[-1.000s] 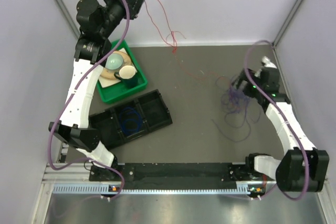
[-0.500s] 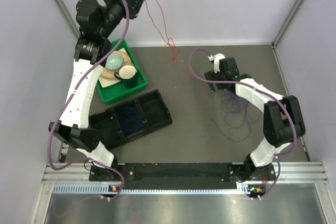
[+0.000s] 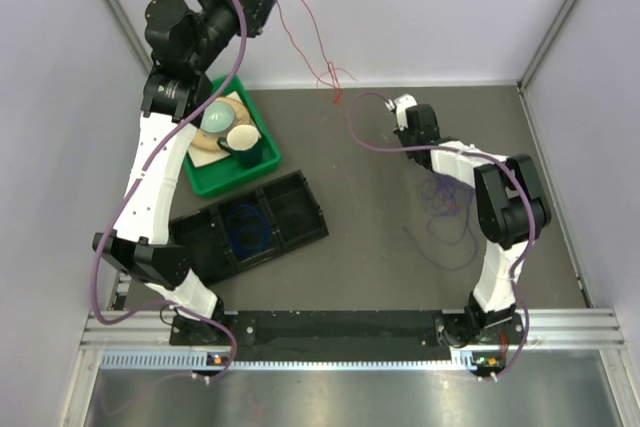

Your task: Untangle the cables

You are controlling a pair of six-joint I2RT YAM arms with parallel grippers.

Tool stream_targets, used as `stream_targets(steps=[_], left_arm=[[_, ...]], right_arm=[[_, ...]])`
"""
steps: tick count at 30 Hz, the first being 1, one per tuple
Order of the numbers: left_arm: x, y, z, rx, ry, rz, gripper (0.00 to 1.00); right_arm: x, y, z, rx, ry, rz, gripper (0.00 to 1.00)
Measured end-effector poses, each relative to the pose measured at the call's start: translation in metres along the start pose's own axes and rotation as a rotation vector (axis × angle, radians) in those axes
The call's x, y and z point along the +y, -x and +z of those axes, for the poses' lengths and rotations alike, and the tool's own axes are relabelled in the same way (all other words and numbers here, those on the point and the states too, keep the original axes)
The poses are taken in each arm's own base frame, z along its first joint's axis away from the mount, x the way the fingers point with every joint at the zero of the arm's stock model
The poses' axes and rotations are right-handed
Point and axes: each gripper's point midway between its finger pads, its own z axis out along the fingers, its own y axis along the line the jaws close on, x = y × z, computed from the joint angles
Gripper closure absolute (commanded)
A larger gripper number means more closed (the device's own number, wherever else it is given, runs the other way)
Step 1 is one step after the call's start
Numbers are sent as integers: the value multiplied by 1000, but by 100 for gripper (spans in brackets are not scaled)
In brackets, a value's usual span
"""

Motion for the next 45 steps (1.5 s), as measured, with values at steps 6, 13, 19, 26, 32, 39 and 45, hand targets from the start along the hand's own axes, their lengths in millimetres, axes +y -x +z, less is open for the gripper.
stream_targets(steps=[6, 13, 19, 26, 32, 39, 45], left_arm=[[1, 0, 0, 0, 6, 1, 100], [4, -4, 2, 13, 12, -3, 100], [12, -19, 6, 37, 25, -27, 100], [15, -18, 6, 44, 44, -31, 100], [-4, 20, 1, -37, 17, -4, 100], [-12, 31, -1, -60, 0, -11, 100], [-12, 31, -1, -59, 0, -25, 100]], right_arm=[[-3, 16, -2, -59, -17, 70, 100], [-33, 62, -87, -280, -66, 215, 100], [-63, 141, -151, -537, -53, 283, 73], [-30, 71, -93, -341, -8, 171, 9], [-8, 11, -54, -164, 25, 59, 9], [-7, 5, -23, -138, 3, -29, 12], [-4, 3, 6, -136, -13, -51, 53]])
